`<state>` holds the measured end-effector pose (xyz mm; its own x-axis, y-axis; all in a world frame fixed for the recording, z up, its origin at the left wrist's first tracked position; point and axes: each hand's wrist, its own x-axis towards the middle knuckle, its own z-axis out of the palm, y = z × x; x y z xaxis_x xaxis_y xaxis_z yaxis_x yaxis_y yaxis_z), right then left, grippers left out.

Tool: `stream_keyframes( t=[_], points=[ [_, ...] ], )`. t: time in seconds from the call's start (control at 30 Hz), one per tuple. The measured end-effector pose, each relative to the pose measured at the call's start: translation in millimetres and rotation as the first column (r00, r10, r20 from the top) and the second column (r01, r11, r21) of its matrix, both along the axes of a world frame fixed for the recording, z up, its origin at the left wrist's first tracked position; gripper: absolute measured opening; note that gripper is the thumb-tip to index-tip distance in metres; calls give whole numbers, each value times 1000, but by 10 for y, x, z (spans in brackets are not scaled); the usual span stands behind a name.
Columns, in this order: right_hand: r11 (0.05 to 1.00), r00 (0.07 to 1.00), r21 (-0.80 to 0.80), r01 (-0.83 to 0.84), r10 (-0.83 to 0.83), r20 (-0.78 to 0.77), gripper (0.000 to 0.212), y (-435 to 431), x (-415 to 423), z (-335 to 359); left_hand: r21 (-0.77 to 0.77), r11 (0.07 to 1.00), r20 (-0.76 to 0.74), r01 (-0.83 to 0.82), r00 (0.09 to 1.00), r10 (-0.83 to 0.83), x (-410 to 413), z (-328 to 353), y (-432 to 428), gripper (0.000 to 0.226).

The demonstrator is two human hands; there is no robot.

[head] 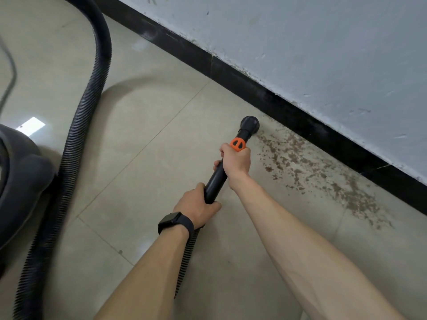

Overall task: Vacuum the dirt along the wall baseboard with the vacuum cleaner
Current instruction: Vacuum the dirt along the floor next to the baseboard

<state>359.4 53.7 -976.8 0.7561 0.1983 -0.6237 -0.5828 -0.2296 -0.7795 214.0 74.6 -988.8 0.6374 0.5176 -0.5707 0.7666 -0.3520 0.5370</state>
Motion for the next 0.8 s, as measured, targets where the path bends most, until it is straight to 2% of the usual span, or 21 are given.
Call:
stream_keyframes(
  t=[0.23, 0.4, 0.57, 0.67, 0.8],
  points=[
    [996, 998, -84, 6, -1, 59, 35, 146, 248, -42, -4, 998, 76, -69, 995, 69, 205, -21, 4, 26],
    [997, 997, 33, 67, -68, 33, 31, 120, 439, -119, 148, 989, 64, -17, 998, 8, 416, 2, 18, 25],
    [990, 997, 122, 72, -75, 20, 29, 158, 455, -194, 199, 979, 58, -40, 998, 29, 454, -18, 51, 29],
    [992, 999, 120, 27, -31, 34, 29, 263, 456, -196, 179, 979, 95, -101, 992, 85, 457, -53, 116, 28],
    [997, 997, 56, -57, 53, 64, 35, 466, 472, -175, 48, 977, 178, -209, 964, 197, 480, -83, 223, 25]
  ],
)
